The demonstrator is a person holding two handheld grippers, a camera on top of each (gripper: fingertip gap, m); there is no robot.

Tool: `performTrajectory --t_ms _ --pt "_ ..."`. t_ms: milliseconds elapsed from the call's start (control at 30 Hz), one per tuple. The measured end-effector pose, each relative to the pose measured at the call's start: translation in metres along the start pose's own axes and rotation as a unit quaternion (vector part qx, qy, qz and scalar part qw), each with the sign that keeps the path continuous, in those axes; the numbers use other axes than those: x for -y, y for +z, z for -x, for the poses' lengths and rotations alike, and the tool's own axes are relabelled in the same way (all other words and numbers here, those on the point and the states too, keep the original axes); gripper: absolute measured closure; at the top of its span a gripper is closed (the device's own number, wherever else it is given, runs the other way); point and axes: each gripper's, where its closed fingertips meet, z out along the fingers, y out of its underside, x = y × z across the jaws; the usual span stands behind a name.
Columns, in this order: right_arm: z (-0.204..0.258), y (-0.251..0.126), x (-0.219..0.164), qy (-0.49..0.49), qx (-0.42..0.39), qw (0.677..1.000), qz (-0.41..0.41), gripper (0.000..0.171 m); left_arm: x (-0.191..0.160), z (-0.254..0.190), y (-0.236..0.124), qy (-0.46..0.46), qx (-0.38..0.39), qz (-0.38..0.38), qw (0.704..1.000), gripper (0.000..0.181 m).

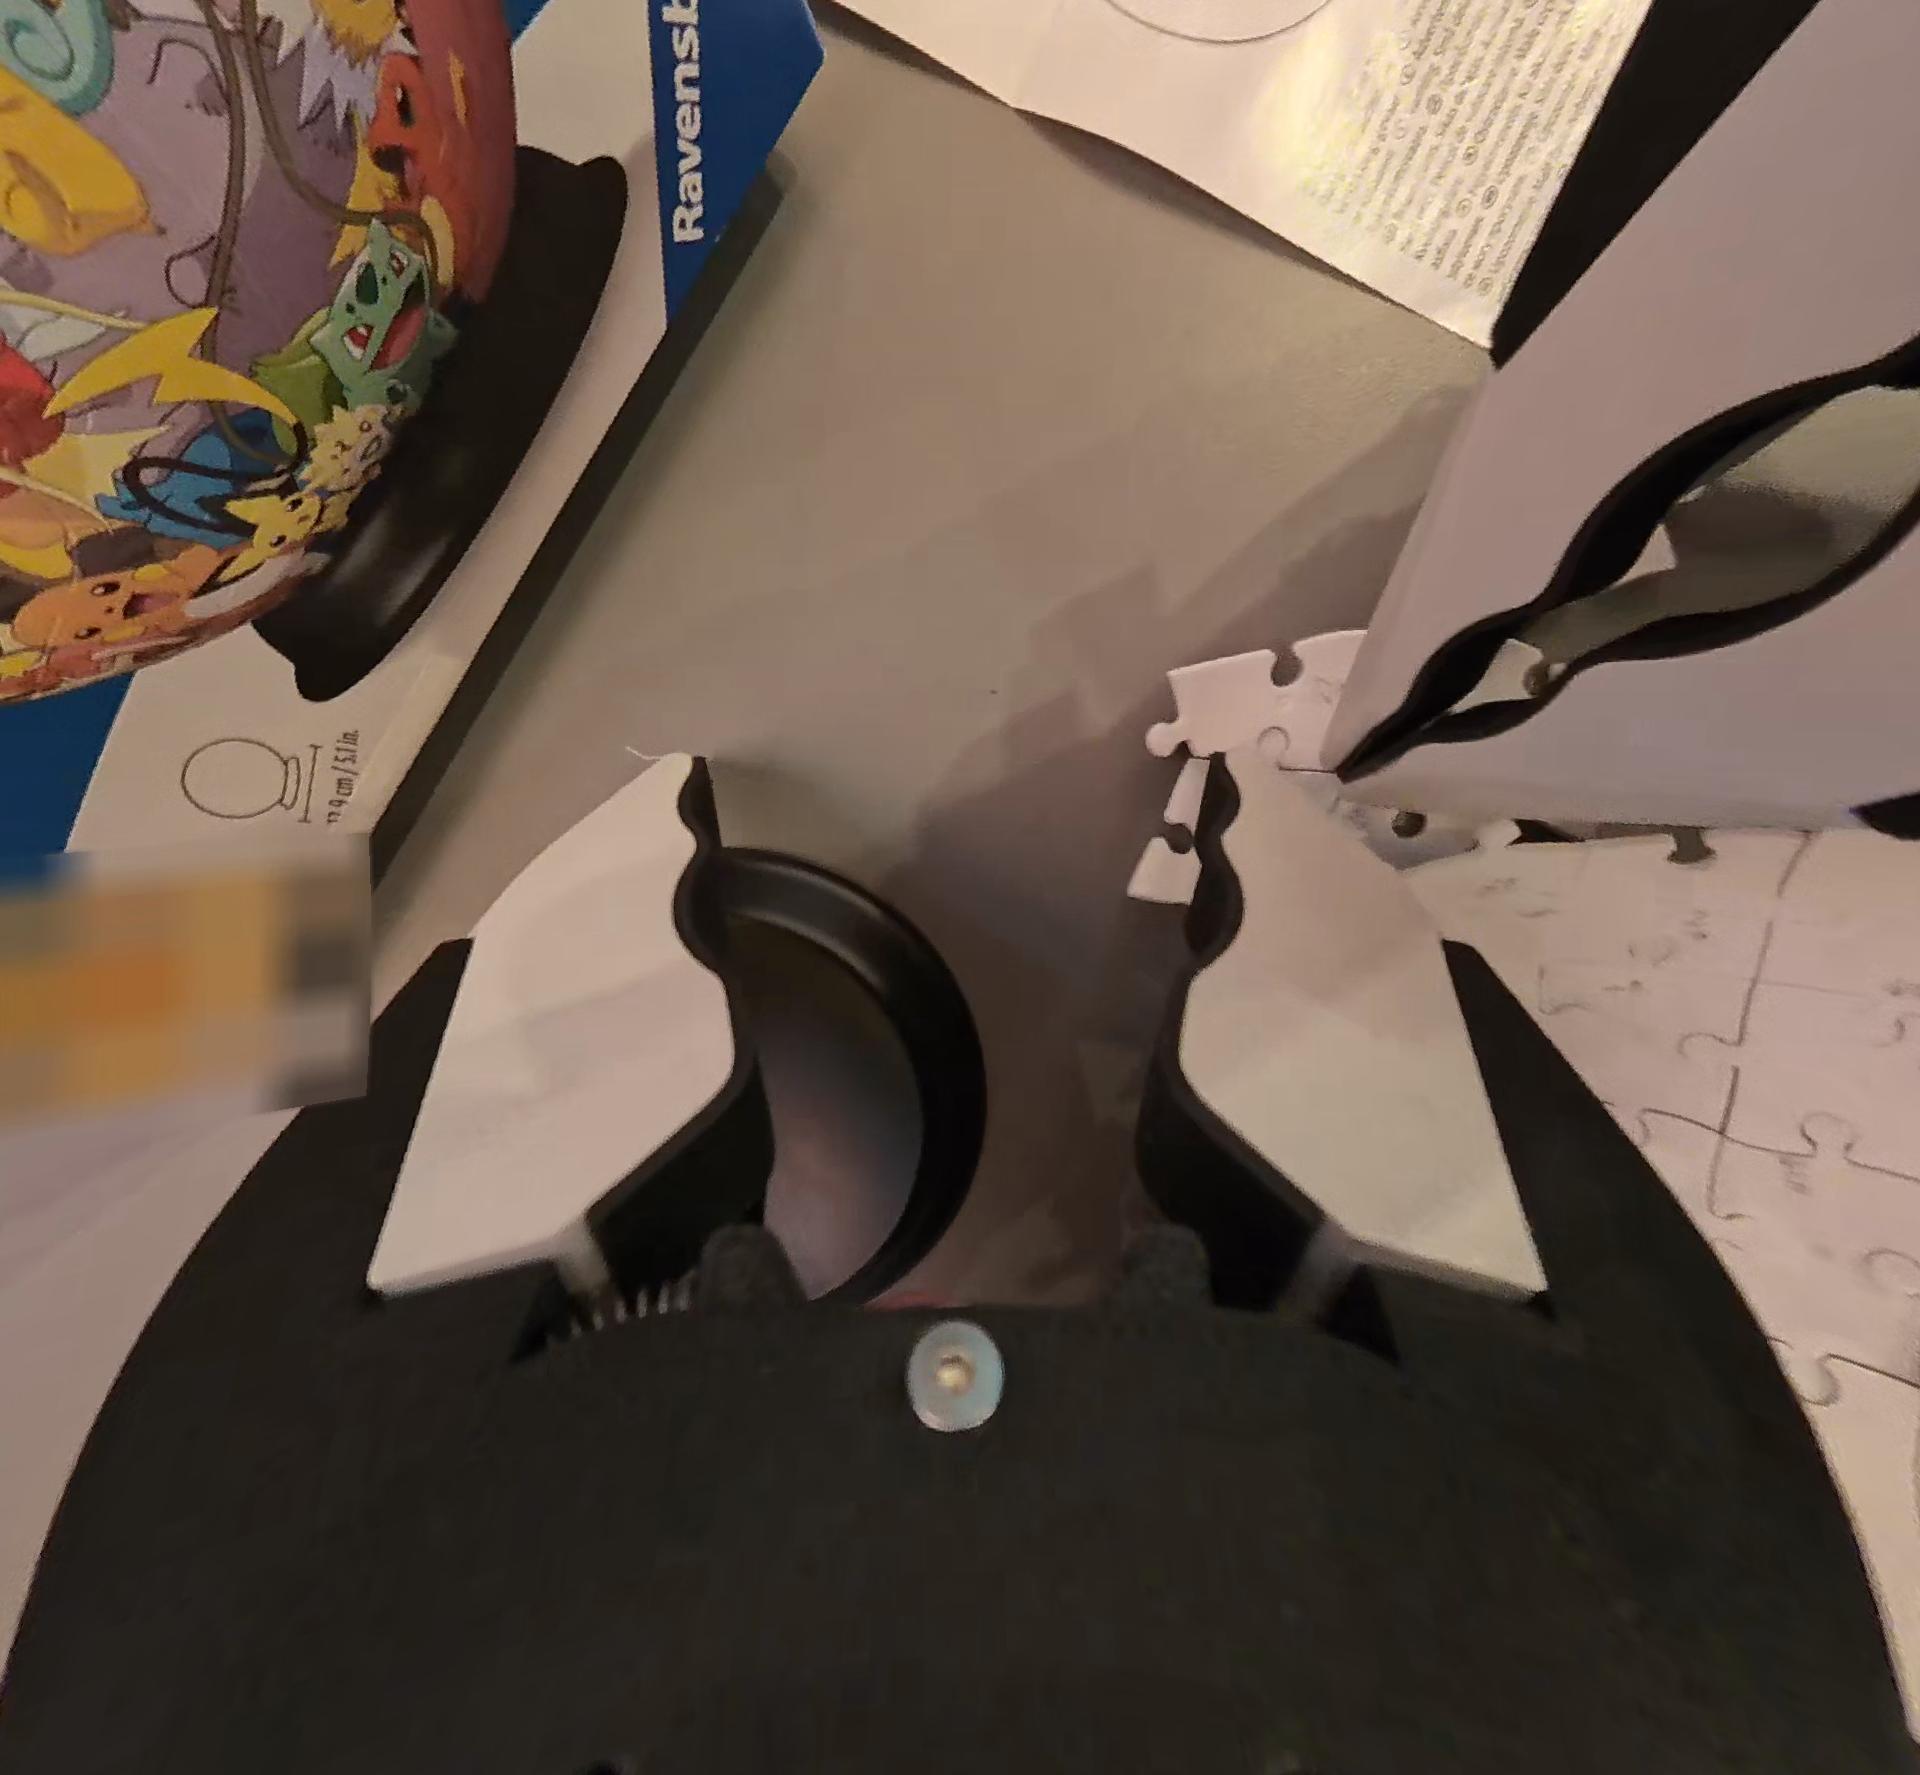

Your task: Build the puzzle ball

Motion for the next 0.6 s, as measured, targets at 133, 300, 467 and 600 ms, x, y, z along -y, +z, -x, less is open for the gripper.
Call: performTrajectory --t_ms 133,300,467,600 --pt "-0.008 -0.005 0.007 0.002 -0.011 1.000 -0.018 0.171 0.000 0.000 0.001 -0.002 -0.004 0.001 1.000 0.094" --pt "-0.014 0.001 0.012 -0.013 -0.024 0.999 -0.018 0.171 -0.001 0.000 0.001 -0.007 -0.009 0.001 1.000 0.094" --pt "-0.014 0.004 0.012 -0.029 -0.031 0.999 -0.012 0.171 -0.001 0.001 0.001 -0.015 -0.014 -0.006 1.000 0.092" --pt "-0.014 0.004 0.012 -0.051 -0.053 0.997 0.012 0.171 0.000 0.000 -0.008 -0.034 -0.034 -0.019 0.999 0.093"
